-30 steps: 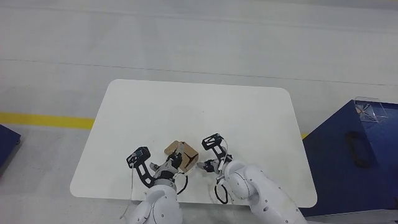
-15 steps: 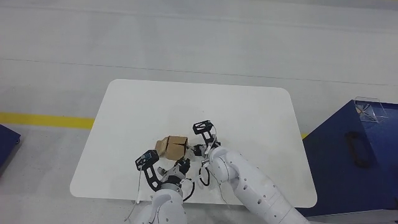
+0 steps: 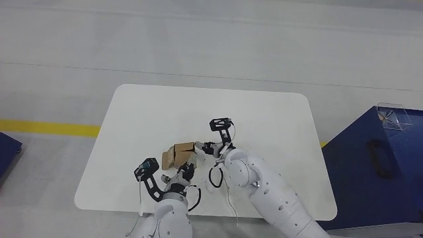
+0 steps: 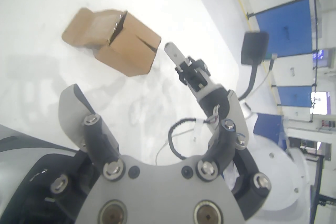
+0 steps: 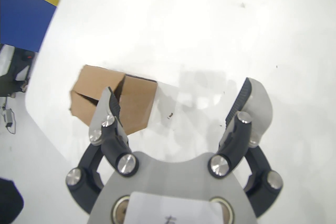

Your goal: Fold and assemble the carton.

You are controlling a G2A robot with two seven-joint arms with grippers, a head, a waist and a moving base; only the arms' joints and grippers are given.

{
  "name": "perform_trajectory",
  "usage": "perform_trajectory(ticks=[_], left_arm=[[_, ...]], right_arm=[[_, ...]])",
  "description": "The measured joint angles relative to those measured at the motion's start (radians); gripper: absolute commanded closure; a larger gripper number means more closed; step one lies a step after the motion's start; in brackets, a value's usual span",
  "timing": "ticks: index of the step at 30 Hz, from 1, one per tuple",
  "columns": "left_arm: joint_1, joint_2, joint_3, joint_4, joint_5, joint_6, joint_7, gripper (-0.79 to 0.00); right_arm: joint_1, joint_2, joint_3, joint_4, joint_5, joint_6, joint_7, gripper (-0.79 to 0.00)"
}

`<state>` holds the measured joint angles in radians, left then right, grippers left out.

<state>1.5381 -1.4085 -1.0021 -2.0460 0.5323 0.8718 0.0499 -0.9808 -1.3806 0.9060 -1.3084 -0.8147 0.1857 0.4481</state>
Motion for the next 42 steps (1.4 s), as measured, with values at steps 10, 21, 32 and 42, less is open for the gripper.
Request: perform_trajectory(ticks=[10, 21, 32, 42], left_arm=[[0.025, -0.016, -0.010, 0.015, -0.111, -0.067, 0.081, -0.785], [0.065, -0.069, -0.212, 0.096, -0.635, -0.299, 0.264, -0.785], [0.022, -0.113, -0.251, 0.385, -1.029, -0.749, 0.338, -0.785], [0.008, -0.123, -0.232, 0.447, -1.003, -0.886, 0.360, -0.785]], right_arm=[[-0.058, 0.018, 0.070, -0.101, -0.008, -0.004, -0.014, -0.785], [-0.067, 0.002, 0.006, -0.084, -0.131, 0.016, -0.155, -0.785], [0.001, -0.051, -0.122, 0.052, -0.217, 0.021, -0.232, -0.785], [0.031, -0.090, -0.167, 0.124, -0.226, 0.030, -0.245, -0.785]])
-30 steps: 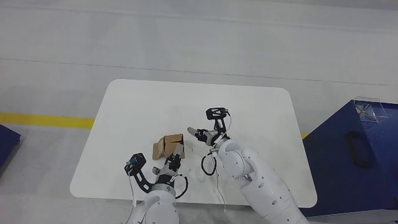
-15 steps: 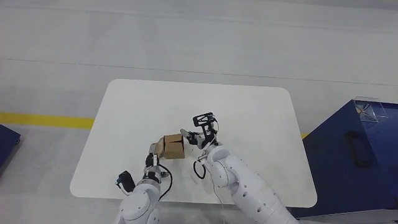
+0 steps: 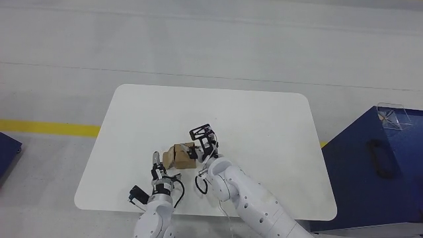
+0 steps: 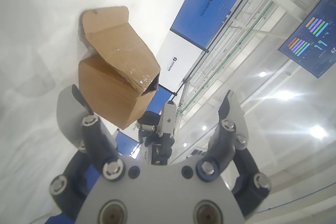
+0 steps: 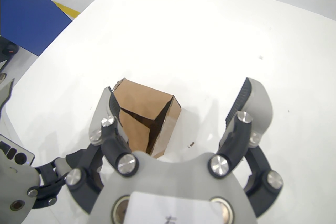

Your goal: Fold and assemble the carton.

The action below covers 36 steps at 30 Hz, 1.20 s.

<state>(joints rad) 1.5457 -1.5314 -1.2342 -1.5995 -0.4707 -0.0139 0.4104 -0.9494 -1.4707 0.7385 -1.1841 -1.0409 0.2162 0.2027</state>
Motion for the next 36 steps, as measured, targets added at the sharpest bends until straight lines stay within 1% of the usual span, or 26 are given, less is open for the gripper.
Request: perform_trajectory(ticks=[2, 9, 12, 13, 16, 18, 23, 26, 31, 36], left_arm=[[-0.011, -0.002, 0.004, 0.009, 0.002, 0.017, 0.014, -0.785], [-0.009, -0.002, 0.003, 0.007, 0.000, 0.015, 0.011, -0.785], [-0.005, -0.004, -0.026, -0.016, -0.085, 0.035, -0.004, -0.785], [-0.007, -0.005, -0.035, -0.013, -0.120, 0.024, 0.010, -0.785], [-0.022, -0.013, -0.029, 0.025, -0.142, -0.035, 0.040, -0.785], [-0.033, -0.018, -0.025, 0.051, -0.175, -0.064, 0.040, -0.785], [-0.046, -0.030, -0.014, 0.108, -0.218, -0.193, 0.028, -0.785], [-0.056, -0.034, -0.019, 0.129, -0.251, -0.220, 0.027, -0.785], [-0.071, -0.039, -0.030, 0.147, -0.294, -0.229, 0.016, -0.785], [-0.084, -0.043, -0.043, 0.169, -0.317, -0.258, 0.003, -0.785]], right_arm=[[0.003, -0.007, -0.005, 0.017, -0.001, 0.003, -0.002, -0.785], [0.012, -0.024, 0.005, 0.053, 0.019, 0.004, -0.001, -0.785], [0.015, -0.028, 0.007, 0.065, 0.005, 0.017, 0.001, -0.785], [0.015, -0.031, 0.006, 0.068, -0.002, 0.023, 0.001, -0.785], [0.015, -0.036, 0.007, 0.075, -0.011, 0.029, 0.000, -0.785], [0.014, -0.039, 0.007, 0.081, -0.017, 0.036, 0.001, -0.785], [0.012, -0.049, 0.003, 0.092, -0.033, 0.048, 0.007, -0.785], [0.010, -0.054, 0.006, 0.097, -0.040, 0.051, 0.007, -0.785], [0.003, -0.059, 0.012, 0.104, -0.054, 0.053, 0.010, -0.785], [-0.005, -0.064, 0.018, 0.104, -0.065, 0.053, 0.011, -0.785]])
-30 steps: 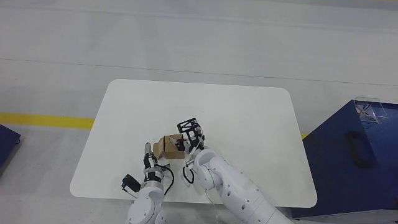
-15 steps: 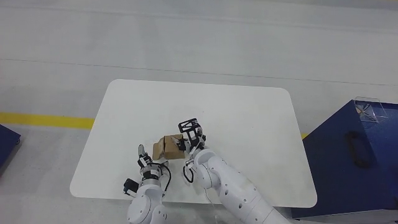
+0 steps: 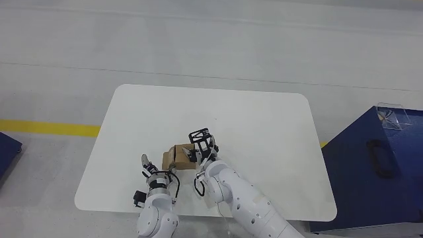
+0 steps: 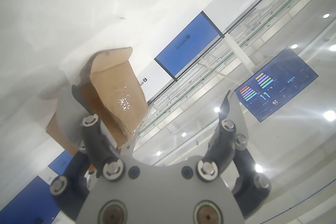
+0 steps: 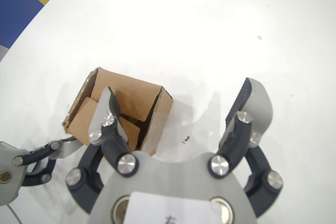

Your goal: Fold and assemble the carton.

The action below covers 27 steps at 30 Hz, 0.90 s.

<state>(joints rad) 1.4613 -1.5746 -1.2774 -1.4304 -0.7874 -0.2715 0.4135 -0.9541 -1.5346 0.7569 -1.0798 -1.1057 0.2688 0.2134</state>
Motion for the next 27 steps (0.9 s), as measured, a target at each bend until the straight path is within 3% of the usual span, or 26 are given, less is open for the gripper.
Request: perform_trajectory(ticks=[9, 27], left_arm=[[-0.010, -0.007, -0.012, 0.040, 0.008, -0.082, -0.012, -0.785], [0.019, -0.015, -0.046, -0.015, 0.047, -0.205, -0.066, -0.785]], right_arm=[[-0.012, -0.008, 0.009, -0.007, -0.029, 0.004, 0.006, -0.785], [-0.031, -0.024, 0.030, -0.011, -0.072, -0.002, 0.020, -0.785]])
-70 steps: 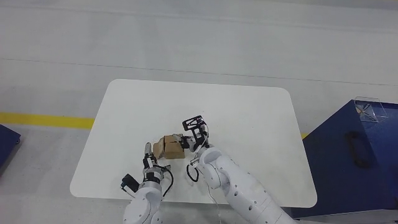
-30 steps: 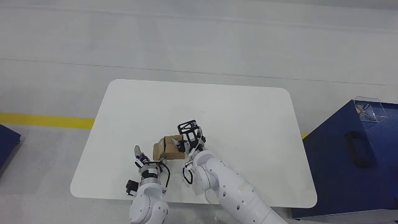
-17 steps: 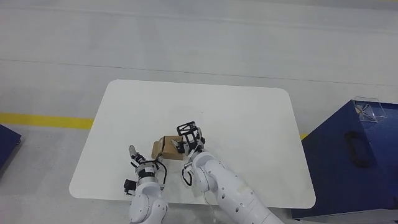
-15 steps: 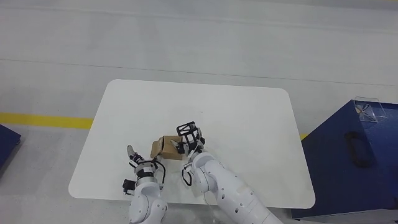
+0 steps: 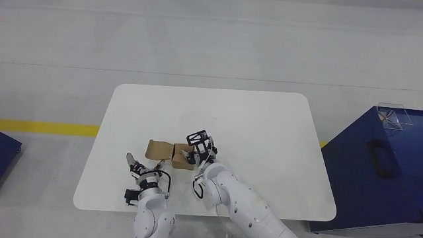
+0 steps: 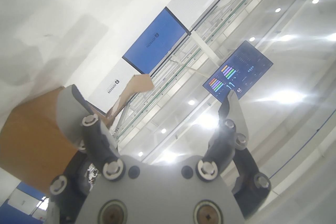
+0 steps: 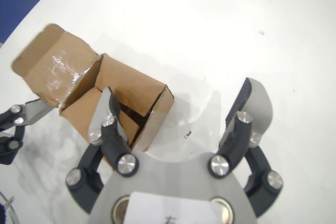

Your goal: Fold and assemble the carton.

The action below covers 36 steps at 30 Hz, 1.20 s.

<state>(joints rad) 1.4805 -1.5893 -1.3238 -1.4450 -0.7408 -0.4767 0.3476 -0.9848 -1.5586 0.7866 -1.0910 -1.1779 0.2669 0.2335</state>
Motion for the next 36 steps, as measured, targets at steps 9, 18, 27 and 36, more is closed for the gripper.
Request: perform_trajectory(ticks=[9, 18, 27, 36], left_arm=[[0.011, -0.002, 0.012, -0.053, 0.054, 0.043, -0.027, -0.785], [0.010, 0.000, 0.014, -0.079, 0.114, 0.140, -0.016, -0.785], [-0.043, -0.007, 0.019, -0.059, 0.124, 0.259, 0.065, -0.785], [-0.115, -0.012, 0.028, -0.021, 0.078, 0.409, 0.039, -0.785]], right_arm=[[-0.014, -0.004, 0.016, -0.011, -0.021, -0.005, 0.002, -0.785], [-0.026, 0.000, 0.071, -0.012, -0.026, 0.010, -0.015, -0.785], [-0.063, 0.035, 0.213, -0.079, -0.018, -0.038, 0.010, -0.785], [-0.046, 0.048, 0.280, -0.064, -0.035, -0.033, 0.099, -0.785]])
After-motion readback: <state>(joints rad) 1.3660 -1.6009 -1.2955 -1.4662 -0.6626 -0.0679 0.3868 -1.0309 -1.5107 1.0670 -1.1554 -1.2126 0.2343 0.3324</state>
